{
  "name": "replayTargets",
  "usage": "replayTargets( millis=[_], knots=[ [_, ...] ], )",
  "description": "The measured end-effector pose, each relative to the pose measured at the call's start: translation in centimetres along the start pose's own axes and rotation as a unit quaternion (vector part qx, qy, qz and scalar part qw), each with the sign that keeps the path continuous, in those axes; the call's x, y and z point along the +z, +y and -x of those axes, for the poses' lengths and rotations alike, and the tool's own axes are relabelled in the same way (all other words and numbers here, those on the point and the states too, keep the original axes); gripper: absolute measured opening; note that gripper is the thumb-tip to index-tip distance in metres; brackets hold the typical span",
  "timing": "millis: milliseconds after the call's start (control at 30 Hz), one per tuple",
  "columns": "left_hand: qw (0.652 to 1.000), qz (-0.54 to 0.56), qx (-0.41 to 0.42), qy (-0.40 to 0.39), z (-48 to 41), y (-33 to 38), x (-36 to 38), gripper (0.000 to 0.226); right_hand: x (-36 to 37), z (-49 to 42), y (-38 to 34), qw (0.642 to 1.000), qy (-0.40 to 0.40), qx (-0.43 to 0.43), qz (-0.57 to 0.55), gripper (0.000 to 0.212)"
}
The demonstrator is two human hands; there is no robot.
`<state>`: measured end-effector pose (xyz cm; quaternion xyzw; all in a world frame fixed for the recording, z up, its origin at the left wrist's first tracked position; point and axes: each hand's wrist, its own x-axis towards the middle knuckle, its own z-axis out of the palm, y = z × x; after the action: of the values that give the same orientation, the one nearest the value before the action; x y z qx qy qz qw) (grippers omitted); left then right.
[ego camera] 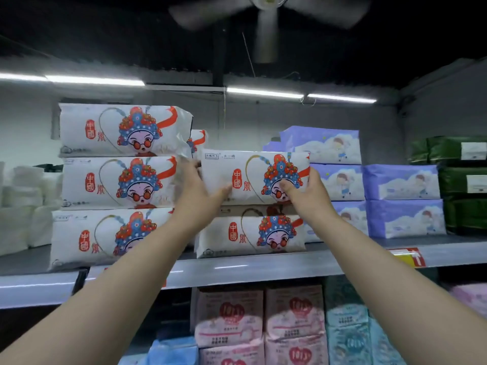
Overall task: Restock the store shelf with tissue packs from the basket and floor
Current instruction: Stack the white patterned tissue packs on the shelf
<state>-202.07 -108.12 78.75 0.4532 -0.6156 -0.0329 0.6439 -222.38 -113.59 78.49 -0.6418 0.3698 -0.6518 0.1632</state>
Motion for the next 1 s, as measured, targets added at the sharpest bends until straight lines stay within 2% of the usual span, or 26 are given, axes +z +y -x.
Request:
replayTargets(
  millis=[400, 600, 700, 800, 900, 1000],
  knots=[
    [0.998, 0.037, -0.053, -0.001, -2.3, -3.5, 1.7, 0.049, 1.9, -2.3, 2.8, 0.998, -0.025, 0.024, 0.048, 0.052],
    [0.997, 0.027, -0.070, 0.000, -2.5, -4.1, 2.0, 0.044, 2.7, -1.7, 3.6, 0.998, 0.000, 0.036, 0.041, 0.046],
    [0.997, 0.030, -0.076, -0.001, -2.0, -3.9, 1.9, 0.042, 2.9, -0.8, 3.8, 0.998, 0.017, 0.039, 0.035, 0.049],
    [0.995, 0.019, -0.095, 0.004, -1.0, -4.0, 1.9, 0.057, 2.7, 0.2, 4.0, 0.997, 0.035, 0.053, 0.037, 0.060],
    [0.993, -0.013, -0.122, 0.002, 0.4, -4.6, 1.7, 0.078, 2.5, 0.8, 4.1, 0.994, 0.007, 0.097, 0.040, 0.059],
    [0.992, -0.026, -0.124, -0.029, 1.6, -5.2, 1.5, 0.081, 2.9, 1.4, 3.7, 0.993, -0.015, 0.100, 0.056, 0.059]
  ],
)
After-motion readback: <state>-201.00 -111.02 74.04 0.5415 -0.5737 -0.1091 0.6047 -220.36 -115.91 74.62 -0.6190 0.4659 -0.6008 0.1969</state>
